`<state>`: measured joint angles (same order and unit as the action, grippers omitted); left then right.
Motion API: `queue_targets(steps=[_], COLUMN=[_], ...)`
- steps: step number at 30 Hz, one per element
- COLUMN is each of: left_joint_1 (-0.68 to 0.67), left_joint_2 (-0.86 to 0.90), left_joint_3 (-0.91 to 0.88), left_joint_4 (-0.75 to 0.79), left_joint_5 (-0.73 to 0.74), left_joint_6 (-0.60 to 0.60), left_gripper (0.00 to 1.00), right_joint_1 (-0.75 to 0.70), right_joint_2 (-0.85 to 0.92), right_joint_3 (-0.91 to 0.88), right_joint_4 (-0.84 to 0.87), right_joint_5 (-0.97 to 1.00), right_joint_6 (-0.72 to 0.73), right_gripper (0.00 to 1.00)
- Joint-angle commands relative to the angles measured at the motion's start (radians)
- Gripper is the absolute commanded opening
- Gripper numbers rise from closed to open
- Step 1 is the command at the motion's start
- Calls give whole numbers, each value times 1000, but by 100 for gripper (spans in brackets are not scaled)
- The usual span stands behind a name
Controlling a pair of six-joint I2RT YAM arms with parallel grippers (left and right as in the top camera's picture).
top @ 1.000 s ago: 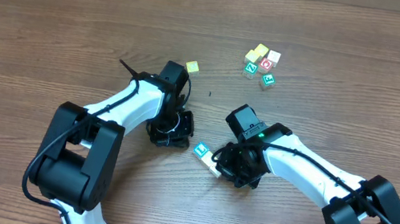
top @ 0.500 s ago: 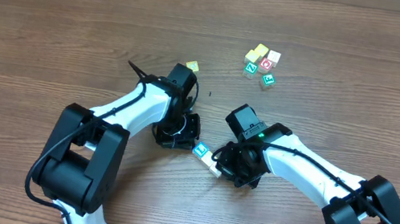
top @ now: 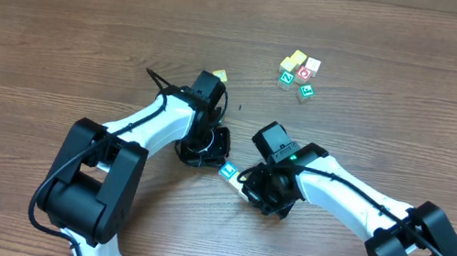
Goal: Flip 3 blocks
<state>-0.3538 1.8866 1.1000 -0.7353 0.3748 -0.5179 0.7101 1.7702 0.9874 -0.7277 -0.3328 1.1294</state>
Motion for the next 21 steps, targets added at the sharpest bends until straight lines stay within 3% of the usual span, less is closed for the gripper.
queue_targets(steps=[1,21], left_joint_1=[-10,-13], left_joint_2=[-2,-2], left_joint_3=[-4,-4], left_joint_4=[7,27], left_joint_5=[19,27], left_joint_6=[2,16], left_gripper=[4,4], right_joint_1=[30,140], right_joint_2=[-7,-7], right_joint_3=[6,6], right_joint_4=[18,89], right_joint_5=[23,70], right_joint_6=[55,159], right_gripper=[4,4])
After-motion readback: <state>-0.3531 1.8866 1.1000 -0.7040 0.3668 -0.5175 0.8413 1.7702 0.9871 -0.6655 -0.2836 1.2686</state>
